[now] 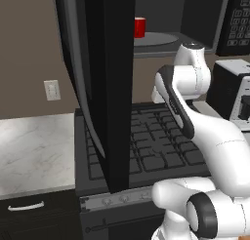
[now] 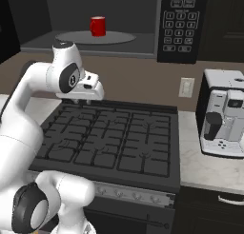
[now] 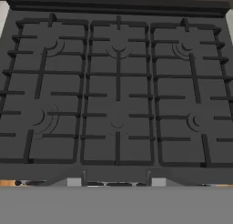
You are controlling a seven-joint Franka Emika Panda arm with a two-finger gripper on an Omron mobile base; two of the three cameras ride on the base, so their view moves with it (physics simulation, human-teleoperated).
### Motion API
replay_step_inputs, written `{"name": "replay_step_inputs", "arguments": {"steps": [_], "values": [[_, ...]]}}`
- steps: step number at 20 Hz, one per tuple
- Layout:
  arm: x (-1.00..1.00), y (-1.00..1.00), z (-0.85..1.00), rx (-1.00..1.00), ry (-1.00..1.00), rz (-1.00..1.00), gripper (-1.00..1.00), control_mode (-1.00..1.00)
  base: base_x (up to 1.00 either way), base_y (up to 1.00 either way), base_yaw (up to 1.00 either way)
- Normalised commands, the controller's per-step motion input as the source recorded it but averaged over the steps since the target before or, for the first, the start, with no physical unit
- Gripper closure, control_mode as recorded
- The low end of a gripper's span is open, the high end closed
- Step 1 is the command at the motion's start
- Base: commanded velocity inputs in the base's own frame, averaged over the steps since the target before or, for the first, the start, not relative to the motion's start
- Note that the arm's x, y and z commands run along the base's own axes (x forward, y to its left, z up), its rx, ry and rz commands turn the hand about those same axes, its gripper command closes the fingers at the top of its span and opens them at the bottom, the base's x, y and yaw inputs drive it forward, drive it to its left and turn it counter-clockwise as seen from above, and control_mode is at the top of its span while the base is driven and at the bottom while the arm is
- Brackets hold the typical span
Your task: Pick the cup of tea, navigate to the dining table, and place it on the saucer.
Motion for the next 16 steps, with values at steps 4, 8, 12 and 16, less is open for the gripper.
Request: {"name": "replay_step_inputs", "arguments": {"steps": [4, 8, 12, 16], "values": [[-0.22, 0.07, 0.00, -0.02, -0.02, 0.03, -1.00, -1.00, 0.00, 0.00, 0.00], [-0.36, 0.19, 0.00, -0.07, -0.16, 0.03, -1.00, -1.00, 0.00, 0.00, 0.00], [-0.43, 0.00, 0.13, 0.00, -0.24, -0.01, -1.00, -1.00, 0.00, 0.00, 0.00], [-0.23, 0.00, 0.51, 0.00, -0.16, -0.07, -1.00, -1.00, 0.00, 0.00, 0.00]]}}
